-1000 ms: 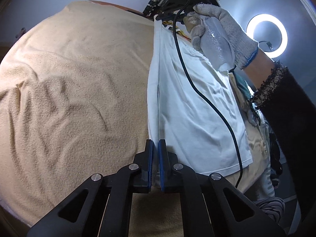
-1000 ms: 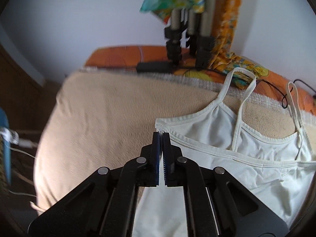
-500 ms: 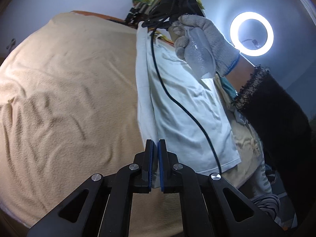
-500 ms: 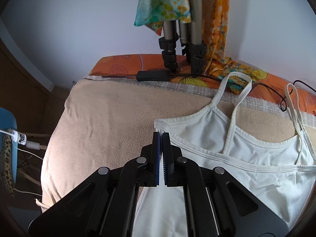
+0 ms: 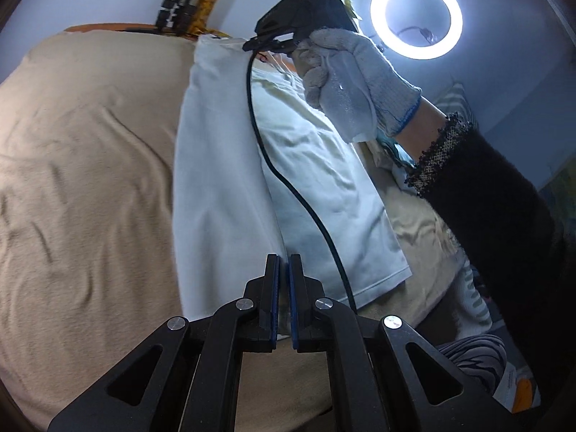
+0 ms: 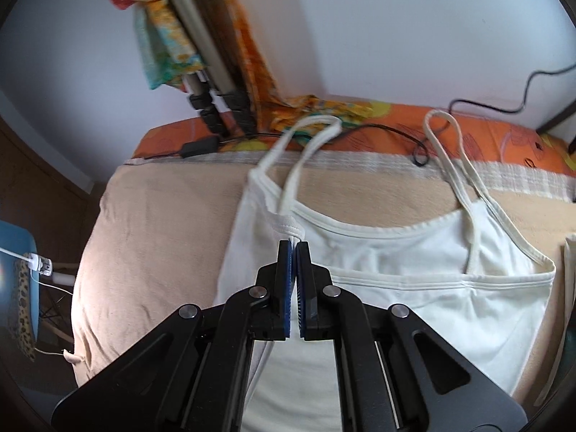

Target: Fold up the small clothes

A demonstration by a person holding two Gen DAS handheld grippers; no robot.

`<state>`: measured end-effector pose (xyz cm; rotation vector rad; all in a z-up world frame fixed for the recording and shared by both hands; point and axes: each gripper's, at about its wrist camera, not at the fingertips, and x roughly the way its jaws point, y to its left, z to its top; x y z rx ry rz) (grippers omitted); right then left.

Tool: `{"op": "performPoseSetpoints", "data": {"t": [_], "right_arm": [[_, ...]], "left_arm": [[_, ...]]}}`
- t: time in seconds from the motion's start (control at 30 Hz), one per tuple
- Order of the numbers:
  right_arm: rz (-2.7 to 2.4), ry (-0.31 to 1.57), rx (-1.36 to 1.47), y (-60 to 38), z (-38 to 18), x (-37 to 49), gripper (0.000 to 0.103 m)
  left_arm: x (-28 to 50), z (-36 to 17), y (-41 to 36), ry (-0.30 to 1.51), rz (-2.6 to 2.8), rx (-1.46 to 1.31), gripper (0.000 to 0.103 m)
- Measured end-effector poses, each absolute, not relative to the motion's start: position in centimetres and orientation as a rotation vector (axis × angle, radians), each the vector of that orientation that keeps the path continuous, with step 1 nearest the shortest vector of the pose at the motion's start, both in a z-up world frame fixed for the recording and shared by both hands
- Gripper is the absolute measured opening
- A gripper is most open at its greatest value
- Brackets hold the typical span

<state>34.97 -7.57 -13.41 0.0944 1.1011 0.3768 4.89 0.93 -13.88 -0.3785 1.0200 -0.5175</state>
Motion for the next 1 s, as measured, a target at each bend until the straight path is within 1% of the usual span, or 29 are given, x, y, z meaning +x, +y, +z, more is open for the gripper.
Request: {"op": "performPoseSetpoints", "data": {"t": [0.17,0.33,0.37,0.43,0.5,0.53,0.57,0.83,1.0], "right_arm": [[0.36,1.111,0.082,-8.2,-15.1,35.7,0.003],[0.348,1.123,0.066,-8.5,-16.1,36.1,0.003],[0.344,1.12,0.058,-8.6,-16.0,35.9,0.005],[0.327,1.115,0.043,-9.1,-15.5,35.7,0.014],[0.314,1.088,0.047,-10.2,-14.4,35.0,0.041],[0.308,1.066,0.057,-10.9,-13.7,34.6,0.045],[0.311,1.044,0.074,-11.7,-12.9,34.0,0.047],[0.327,0.918,0.133,-18.2,-6.3,27.6,0.047],[0.32,0.887,0.168,-22.6,-4.2,23.3,0.047]], "left_arm": [[5.9,-15.0,-0.7,1.071,-0.553,-0.41,0.003],[5.8,-15.1,-2.0,1.102,-0.583,-0.359,0.004],[5.6,-15.0,-2.1,1.105,-0.591,-0.355,0.004],[5.1,-15.0,-2.0,1.113,-0.596,-0.334,0.006],[4.5,-14.6,-1.4,1.104,-0.598,-0.333,0.006],[4.3,-14.4,-0.9,1.094,-0.599,-0.336,0.006],[4.0,-14.0,-0.3,1.079,-0.594,-0.335,0.006],[3.9,-11.4,3.6,0.939,-0.459,-0.307,0.006],[3.6,-10.7,1.9,0.89,-0.47,-0.222,0.006]]}}
